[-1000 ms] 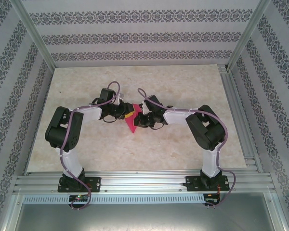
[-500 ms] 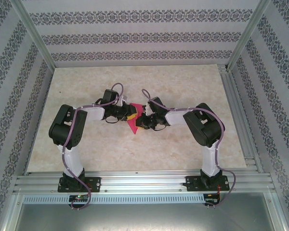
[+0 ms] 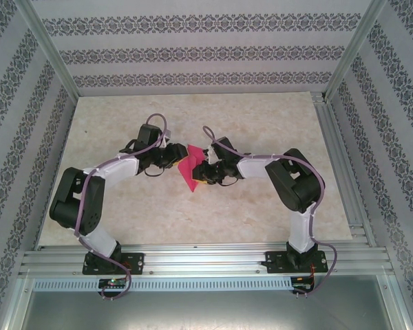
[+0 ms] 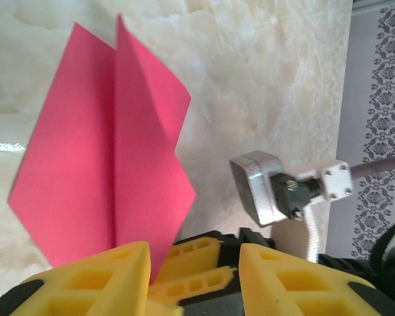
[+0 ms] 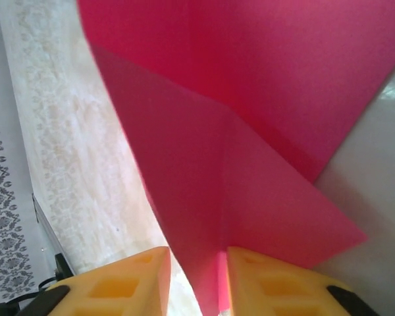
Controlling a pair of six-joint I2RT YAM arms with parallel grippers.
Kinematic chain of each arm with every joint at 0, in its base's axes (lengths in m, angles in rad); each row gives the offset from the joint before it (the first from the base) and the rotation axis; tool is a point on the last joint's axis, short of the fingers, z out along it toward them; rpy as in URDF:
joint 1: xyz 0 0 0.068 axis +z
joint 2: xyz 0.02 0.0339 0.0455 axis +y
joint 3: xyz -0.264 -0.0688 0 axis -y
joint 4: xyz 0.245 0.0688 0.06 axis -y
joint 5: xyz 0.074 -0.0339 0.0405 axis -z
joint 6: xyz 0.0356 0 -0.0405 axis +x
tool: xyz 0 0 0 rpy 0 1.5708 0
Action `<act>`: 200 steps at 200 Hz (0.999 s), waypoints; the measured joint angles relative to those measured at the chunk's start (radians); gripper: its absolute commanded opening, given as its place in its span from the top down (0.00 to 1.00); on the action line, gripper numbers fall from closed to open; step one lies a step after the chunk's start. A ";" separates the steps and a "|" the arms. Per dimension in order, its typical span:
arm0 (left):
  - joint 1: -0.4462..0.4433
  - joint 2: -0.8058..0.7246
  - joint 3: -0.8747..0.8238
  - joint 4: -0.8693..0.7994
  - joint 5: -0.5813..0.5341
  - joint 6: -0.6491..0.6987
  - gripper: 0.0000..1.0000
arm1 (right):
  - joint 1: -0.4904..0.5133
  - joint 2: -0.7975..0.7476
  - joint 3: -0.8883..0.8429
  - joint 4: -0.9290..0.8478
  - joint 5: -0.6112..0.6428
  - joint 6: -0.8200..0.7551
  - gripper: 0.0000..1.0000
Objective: Fold a paper plane with a square sheet of paper (pick it up from the middle)
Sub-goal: Fourth fold the wing at the center of the table, then turn over the paper at the center of the table.
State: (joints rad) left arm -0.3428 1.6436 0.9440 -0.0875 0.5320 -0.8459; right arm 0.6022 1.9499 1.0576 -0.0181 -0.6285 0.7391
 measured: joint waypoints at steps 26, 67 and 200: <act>0.000 -0.009 -0.035 -0.014 -0.026 0.000 0.57 | -0.010 -0.081 0.001 -0.063 0.047 -0.020 0.63; 0.000 -0.014 -0.065 -0.039 -0.080 -0.002 0.57 | -0.013 -0.105 0.066 -0.182 0.128 -0.071 0.59; 0.042 -0.067 -0.154 -0.042 -0.107 -0.051 0.55 | 0.068 0.138 0.370 -0.438 0.267 -0.132 0.76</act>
State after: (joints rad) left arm -0.3012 1.5764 0.7895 -0.1295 0.4252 -0.8967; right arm 0.6701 2.0884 1.4281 -0.4564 -0.3614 0.6075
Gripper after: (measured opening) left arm 0.453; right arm 0.255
